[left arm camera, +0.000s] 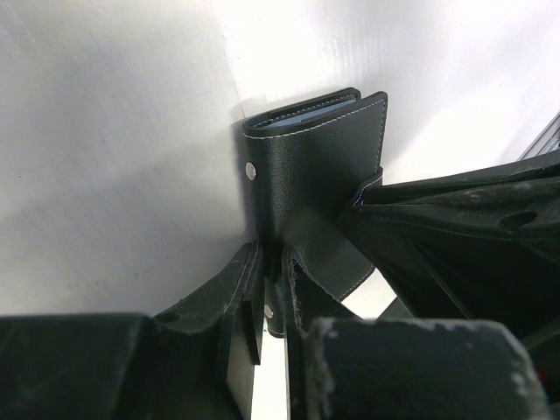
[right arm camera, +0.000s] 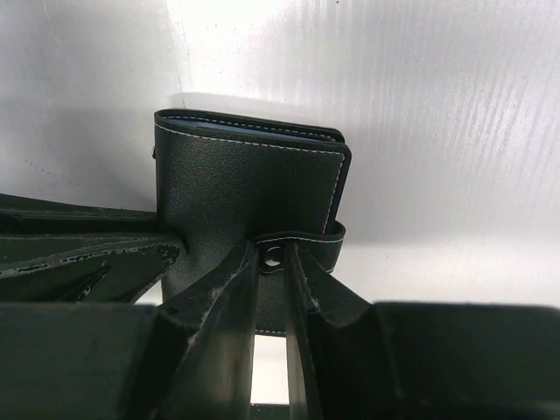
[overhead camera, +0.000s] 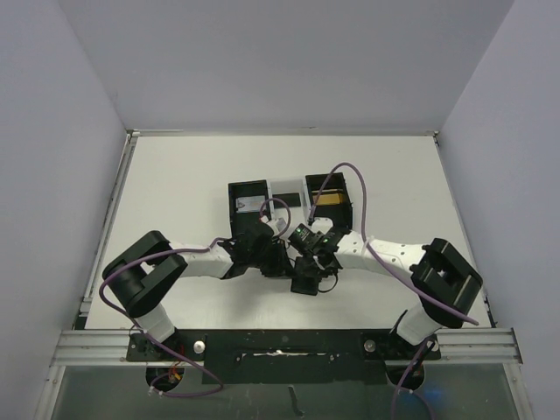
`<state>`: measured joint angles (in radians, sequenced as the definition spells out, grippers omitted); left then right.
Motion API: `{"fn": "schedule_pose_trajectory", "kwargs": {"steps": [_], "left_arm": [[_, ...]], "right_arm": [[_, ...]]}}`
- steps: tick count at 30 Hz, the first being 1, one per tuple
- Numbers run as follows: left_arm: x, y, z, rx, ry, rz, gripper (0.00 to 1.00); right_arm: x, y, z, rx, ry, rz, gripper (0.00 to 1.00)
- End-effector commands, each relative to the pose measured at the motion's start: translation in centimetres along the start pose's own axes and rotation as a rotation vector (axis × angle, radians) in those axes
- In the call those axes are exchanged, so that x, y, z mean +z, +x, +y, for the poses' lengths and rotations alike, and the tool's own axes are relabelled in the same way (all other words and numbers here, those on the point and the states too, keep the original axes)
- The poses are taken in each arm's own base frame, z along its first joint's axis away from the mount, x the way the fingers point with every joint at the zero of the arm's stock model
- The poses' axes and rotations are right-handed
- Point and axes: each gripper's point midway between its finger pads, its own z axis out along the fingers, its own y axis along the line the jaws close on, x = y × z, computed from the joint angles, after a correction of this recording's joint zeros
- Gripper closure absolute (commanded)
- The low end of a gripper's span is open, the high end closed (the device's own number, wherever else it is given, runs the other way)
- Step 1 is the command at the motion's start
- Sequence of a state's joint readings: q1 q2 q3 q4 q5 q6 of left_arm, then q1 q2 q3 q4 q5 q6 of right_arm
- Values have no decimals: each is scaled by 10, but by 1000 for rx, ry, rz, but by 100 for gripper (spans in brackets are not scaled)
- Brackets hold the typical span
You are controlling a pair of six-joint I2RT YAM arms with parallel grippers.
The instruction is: Take the credit cards out of the card holder
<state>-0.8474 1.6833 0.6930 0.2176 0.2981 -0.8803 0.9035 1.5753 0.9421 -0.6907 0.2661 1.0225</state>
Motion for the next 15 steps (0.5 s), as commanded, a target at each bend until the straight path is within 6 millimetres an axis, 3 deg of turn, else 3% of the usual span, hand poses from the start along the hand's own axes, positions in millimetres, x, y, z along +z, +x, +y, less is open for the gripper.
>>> {"fn": "schedule_pose_trajectory", "kwargs": {"steps": [1,9,15], "left_arm": [[1,-3,-7,28,-2,-12,100],[-2,-6,-2,20,-35,-30,100],[-3,-9,-5,34,-24,-35,100]], "right_arm": [[-3,-5,-26,14,33,-46,95],[-13,-6,-42,61,-26,-54,95],[-15,0,-55,86,-13,-38,82]]}}
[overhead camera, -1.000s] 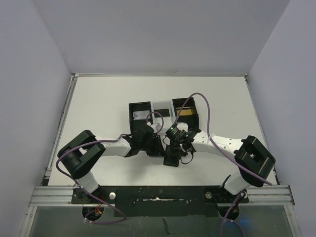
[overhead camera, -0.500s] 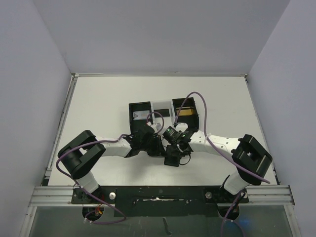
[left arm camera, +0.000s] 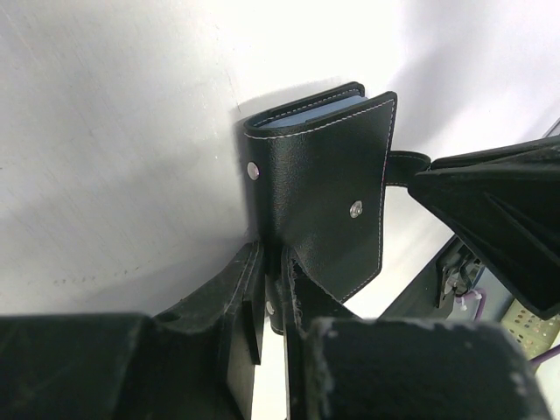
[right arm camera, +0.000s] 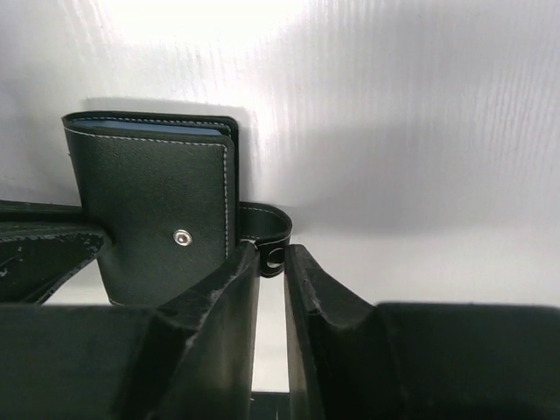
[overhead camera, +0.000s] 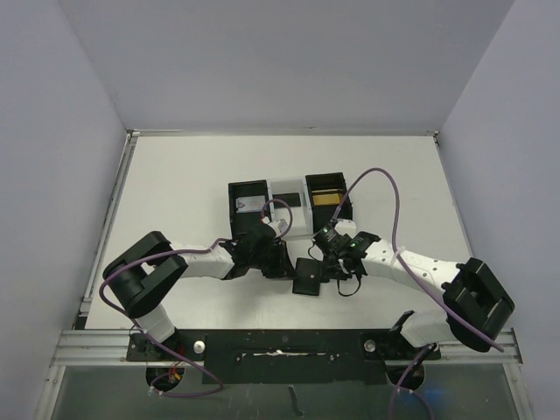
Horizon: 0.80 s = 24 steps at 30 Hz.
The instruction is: Take the credit cards out of the card holder
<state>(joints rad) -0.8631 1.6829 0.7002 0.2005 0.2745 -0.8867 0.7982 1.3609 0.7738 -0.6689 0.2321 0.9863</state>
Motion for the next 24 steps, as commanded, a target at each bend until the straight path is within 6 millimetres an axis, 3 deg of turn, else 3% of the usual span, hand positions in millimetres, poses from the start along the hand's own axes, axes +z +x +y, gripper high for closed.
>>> {"fn": "schedule_pose_trajectory", "kwargs": {"steps": [1,7,12,19,24], "left_arm": [[-4,-12,-6,36,-4,-35,100],[-5,-15,-10,60,-2,-34,100],[-5,-15,-12,66,3,-33,100],[-8,-15,-11,74,-2,-32,97],[-8,-16,-11,74,-6,-36,91]], "right_arm": [[-4,-1,-15,15,31,-13,79],[-4,-1,-21,63,31,-13,61],[0,-6,-13,78,-26,-10,59],[8,-7,3,142,-170,21,70],[10,-6,3,153,-217,39,87]]}}
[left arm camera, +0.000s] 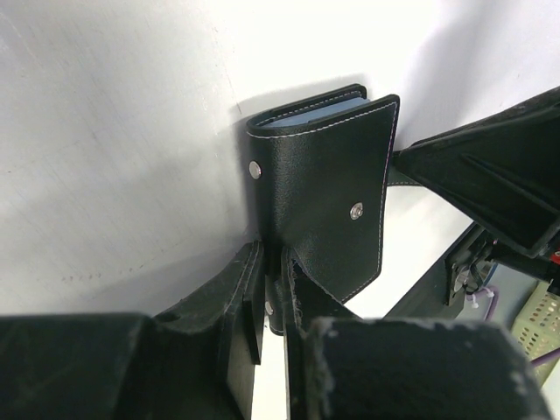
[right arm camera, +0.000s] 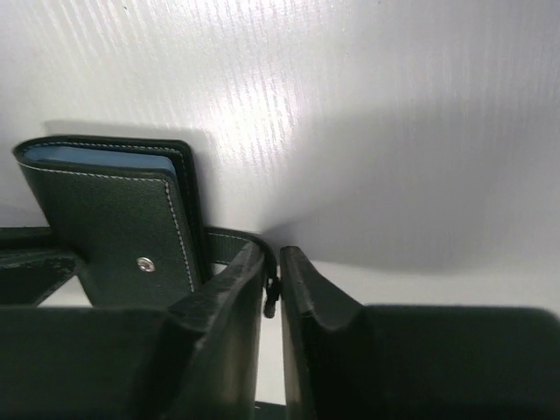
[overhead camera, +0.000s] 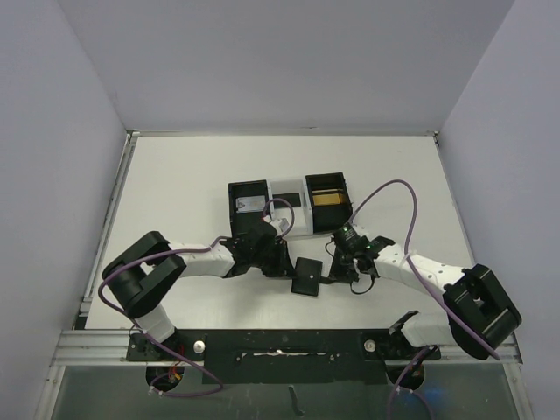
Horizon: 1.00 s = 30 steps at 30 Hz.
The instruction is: Take the credit cards out of the card holder
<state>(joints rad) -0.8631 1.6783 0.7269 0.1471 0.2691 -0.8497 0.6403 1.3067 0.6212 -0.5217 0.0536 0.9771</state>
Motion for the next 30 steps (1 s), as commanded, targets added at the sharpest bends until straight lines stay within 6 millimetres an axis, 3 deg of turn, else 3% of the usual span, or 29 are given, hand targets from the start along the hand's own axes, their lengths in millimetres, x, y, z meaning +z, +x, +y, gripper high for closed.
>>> {"fn": "schedule_pose_trajectory", "kwargs": {"steps": [1,8,16,24,30], "left_arm": [[-9,-18,-10,42,0,-64,89],[-51,-54,-13,36,-14,-289,51],[-87,-65,2,5,-45,-423,30],[-122,-88,14,-102,56,-518,27],[-141,-92,19,-109,52,-574,27]], "right_arm": [[-9,-12,21,0,-123,-37,90],[-27,-30,39,-40,-201,-94,99],[-42,-41,60,-95,-271,-109,100],[-64,-46,100,-218,-410,-94,100],[-71,-34,139,-297,-496,-61,100]]}}
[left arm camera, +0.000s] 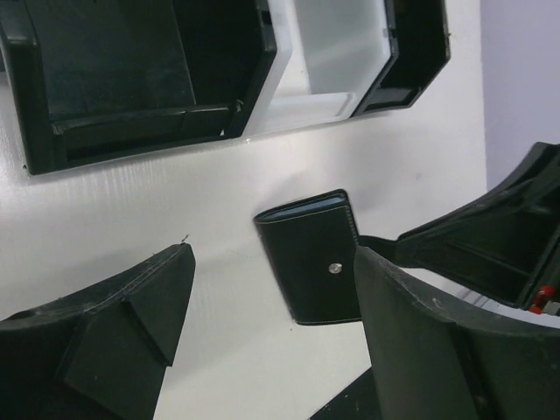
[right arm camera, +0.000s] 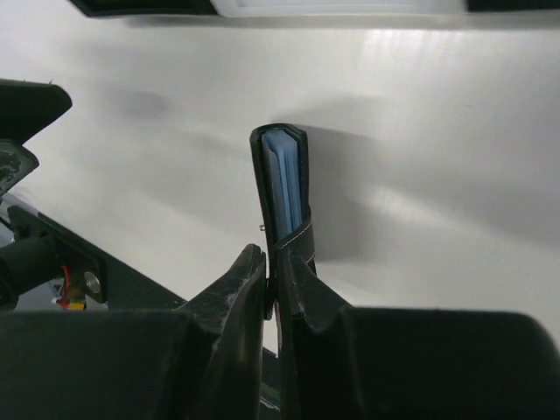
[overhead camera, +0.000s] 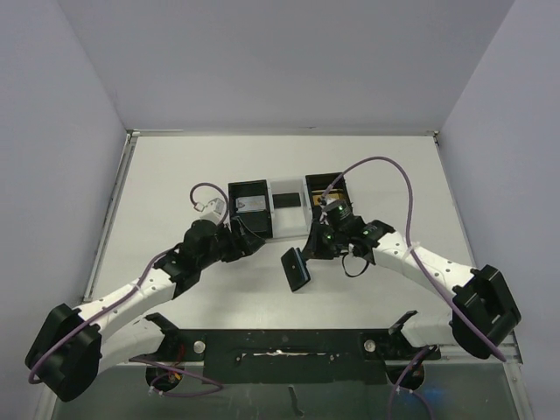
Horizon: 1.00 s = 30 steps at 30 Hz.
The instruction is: Take the credit cards out of the card holder
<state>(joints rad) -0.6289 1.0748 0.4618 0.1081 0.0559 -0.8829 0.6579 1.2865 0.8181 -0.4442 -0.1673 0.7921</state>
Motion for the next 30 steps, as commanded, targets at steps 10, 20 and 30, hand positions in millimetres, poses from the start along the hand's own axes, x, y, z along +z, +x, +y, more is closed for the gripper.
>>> {"fn": "schedule_pose_trajectory", "kwargs": {"steps": [10,20,30], "left_arm": [[-26,-27,-6,-29,16,-124,27],[-34,-38,-2,-45,-35,-165,27],[-44,-49,4,-51,-96,-208,27]], "right_arm": [[19,0,89,-151,-188,38,100],[17,-3,100,-119,-240,20,100],[14,2,123,-60,-393,22,100]]}}
